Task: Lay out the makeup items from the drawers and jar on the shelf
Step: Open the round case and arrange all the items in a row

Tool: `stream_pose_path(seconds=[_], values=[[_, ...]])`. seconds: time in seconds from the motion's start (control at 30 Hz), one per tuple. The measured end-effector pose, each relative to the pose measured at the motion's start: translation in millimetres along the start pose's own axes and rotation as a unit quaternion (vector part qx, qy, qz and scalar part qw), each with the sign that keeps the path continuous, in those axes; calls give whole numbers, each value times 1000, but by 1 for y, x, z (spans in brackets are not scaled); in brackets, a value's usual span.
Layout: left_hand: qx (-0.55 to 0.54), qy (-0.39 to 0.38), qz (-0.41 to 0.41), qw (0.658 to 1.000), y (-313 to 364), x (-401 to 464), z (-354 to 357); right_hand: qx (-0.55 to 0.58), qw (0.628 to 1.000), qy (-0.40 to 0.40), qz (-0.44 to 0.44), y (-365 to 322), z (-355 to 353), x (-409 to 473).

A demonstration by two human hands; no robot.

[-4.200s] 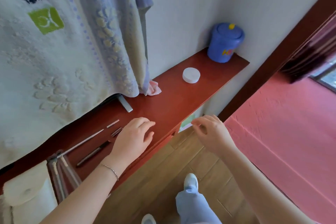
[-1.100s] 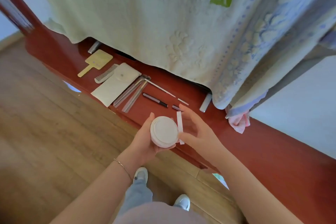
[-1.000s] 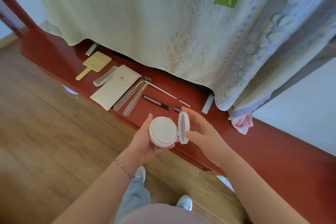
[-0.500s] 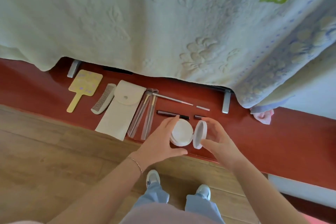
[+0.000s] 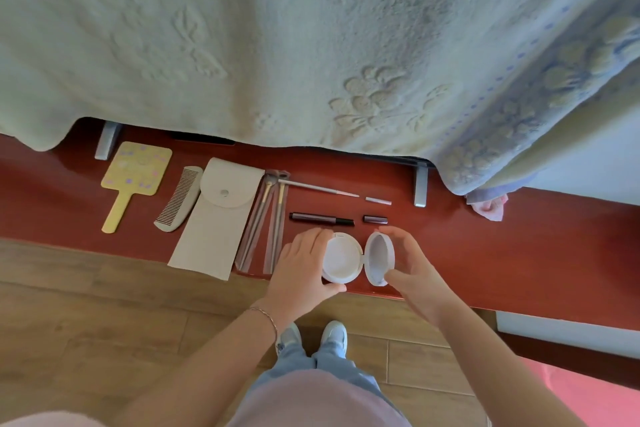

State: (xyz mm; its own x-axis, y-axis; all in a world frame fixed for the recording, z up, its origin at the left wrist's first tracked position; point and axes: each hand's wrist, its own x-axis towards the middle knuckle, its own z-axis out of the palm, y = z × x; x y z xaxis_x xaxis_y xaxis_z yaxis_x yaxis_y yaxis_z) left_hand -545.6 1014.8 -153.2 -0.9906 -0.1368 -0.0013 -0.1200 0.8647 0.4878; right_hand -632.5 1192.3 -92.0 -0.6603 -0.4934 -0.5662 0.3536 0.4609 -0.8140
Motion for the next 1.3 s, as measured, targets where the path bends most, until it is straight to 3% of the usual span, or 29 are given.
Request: stream_pose_path(seconds=[0.37,0.93,1.13,1.3], values=[[59,-15,-38,997,12,1,0,-36,999,15,-26,1,-6,0],[55,-27,-118,991,38,0,3,-68,992,58,-90,-11,-42,-12],[34,32,-133,990,28,3,-27,-75,986,83,-126,-19,-46,3],[83,83,-114,987,5,24,-56,-124,976,119,-135,-39,-50,21]])
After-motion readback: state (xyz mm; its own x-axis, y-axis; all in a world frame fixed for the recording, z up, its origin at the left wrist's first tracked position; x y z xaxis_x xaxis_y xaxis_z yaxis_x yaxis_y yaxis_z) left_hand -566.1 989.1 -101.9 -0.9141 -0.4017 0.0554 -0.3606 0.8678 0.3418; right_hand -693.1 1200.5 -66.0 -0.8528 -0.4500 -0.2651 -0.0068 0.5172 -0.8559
